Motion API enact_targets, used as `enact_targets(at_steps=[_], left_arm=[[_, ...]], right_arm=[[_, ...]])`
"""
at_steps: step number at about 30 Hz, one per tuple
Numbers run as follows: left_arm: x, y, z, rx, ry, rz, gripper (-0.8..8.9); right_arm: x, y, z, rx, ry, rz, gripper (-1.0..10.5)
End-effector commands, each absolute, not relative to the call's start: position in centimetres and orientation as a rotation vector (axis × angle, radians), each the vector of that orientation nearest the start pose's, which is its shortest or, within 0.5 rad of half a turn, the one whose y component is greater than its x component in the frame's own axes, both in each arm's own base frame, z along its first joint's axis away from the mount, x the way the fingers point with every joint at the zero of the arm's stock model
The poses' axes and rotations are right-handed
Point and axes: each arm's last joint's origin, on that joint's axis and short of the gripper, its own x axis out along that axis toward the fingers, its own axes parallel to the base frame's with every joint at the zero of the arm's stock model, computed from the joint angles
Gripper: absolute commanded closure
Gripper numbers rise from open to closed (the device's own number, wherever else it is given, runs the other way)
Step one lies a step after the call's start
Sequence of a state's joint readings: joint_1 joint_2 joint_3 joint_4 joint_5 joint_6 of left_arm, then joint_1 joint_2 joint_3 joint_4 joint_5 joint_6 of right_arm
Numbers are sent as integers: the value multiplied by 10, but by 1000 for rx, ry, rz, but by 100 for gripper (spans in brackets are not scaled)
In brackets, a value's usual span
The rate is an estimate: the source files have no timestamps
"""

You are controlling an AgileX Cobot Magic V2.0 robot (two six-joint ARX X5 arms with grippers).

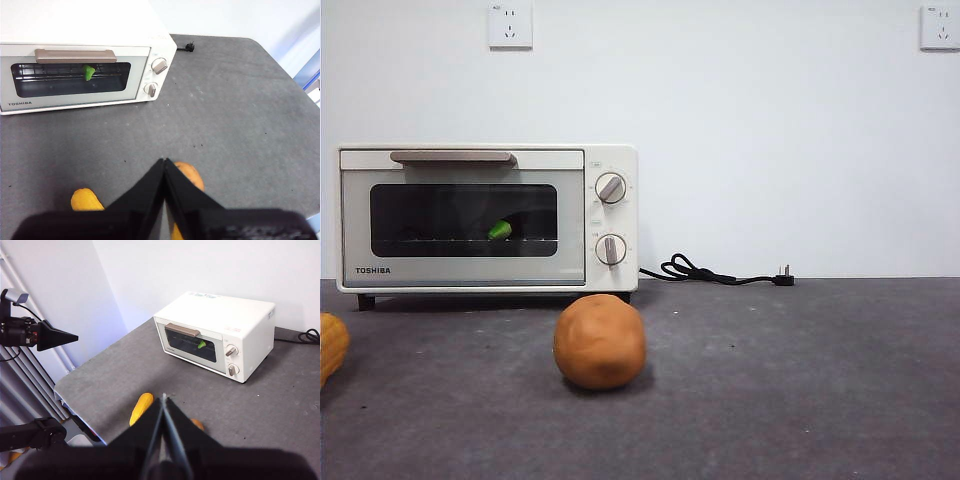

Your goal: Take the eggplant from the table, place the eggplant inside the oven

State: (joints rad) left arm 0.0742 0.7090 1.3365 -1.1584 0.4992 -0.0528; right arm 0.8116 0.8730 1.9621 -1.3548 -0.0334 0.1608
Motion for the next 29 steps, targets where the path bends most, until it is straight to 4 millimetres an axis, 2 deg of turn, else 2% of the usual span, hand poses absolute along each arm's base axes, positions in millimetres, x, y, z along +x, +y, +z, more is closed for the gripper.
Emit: enact_targets(at_steps=[1, 7, 13, 18, 22, 25, 29], left_arm=[[65, -9, 421, -204, 524, -401, 818], [69, -9, 423, -179, 500, -408, 818], [70, -9, 426, -71, 439, -424, 818], [62, -8, 435, 67, 300, -407, 818], [47, -9, 441, 132, 161, -392, 818], [38, -10, 437, 167, 51, -378, 818], [36, -10, 414, 218, -60, -368, 818]], right_arm=[[2, 4, 523, 29, 342, 816, 946], [2, 4, 523, 29, 342, 816, 946], [2, 4, 523, 29, 342, 816, 946], [2, 4, 523, 29, 342, 816, 946], [2, 4, 523, 29, 342, 816, 946], [2, 4, 523, 29, 342, 816, 946], [2, 4, 523, 29, 342, 816, 946]])
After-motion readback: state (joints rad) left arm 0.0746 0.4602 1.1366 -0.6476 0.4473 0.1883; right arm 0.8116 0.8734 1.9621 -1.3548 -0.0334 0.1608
